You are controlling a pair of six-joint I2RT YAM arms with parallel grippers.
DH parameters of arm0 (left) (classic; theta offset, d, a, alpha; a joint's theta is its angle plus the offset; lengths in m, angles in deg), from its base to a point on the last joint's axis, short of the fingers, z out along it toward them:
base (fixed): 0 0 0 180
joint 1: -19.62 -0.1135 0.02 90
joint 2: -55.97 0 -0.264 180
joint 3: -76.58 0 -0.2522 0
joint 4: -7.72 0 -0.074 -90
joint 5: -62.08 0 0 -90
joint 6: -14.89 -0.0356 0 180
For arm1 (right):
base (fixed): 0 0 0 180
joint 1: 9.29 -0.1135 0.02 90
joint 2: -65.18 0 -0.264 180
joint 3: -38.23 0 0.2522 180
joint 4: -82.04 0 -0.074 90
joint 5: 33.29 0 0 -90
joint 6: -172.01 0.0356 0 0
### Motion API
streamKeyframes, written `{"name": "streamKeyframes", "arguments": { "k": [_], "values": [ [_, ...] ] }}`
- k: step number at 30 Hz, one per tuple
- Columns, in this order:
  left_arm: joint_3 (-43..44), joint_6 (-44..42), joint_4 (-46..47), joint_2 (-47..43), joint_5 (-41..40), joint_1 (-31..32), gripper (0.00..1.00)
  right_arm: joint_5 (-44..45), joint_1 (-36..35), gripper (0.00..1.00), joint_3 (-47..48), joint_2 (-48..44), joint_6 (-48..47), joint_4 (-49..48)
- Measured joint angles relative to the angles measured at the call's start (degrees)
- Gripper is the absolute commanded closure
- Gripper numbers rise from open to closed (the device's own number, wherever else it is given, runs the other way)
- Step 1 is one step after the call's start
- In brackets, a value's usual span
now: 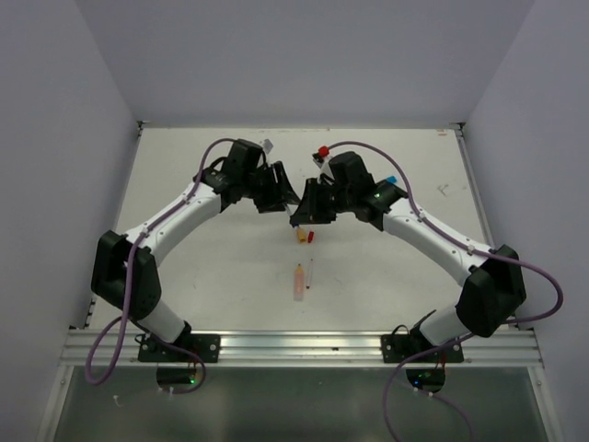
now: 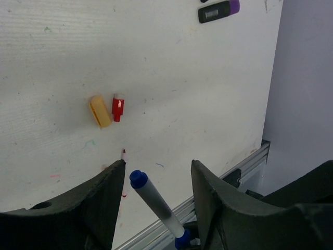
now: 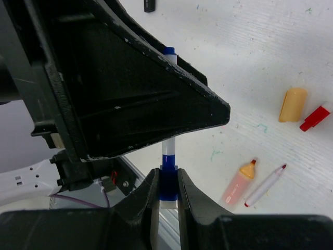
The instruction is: Open the pen caps
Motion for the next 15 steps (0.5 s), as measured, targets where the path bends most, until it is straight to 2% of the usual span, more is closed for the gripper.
{"name": "streamKeyframes", "arguments": {
  "k": [3, 4, 5, 9, 15],
  "values": [
    [0.02, 0.15, -0.17, 0.26, -0.02, 0.33, 0.72, 0.68, -0.15, 1.0, 0.74, 0.28, -0.28, -0.02],
    [0.22, 0.17, -0.39, 0.33, -0.11, 0.33, 0.94, 1.4, -0.31, 1.0, 1.05, 0.55, -0.52, 0.11],
    [0.5, 0.9, -0.66, 0.44, -0.2, 0.35, 1.0, 2.05, -0.59, 1.0, 1.42, 0.94, -0.94, 0.52],
    [3.82, 0.39, -2.78, 1.95, -1.11, 1.09, 1.0, 10.64, -4.63, 1.0, 5.64, 3.41, -4.09, 4.98],
    [10.84, 0.52, -8.57, 6.82, -1.57, 1.31, 1.0, 34.88, -13.75, 1.0, 13.77, 6.82, -10.03, 14.45]
  ]
}}
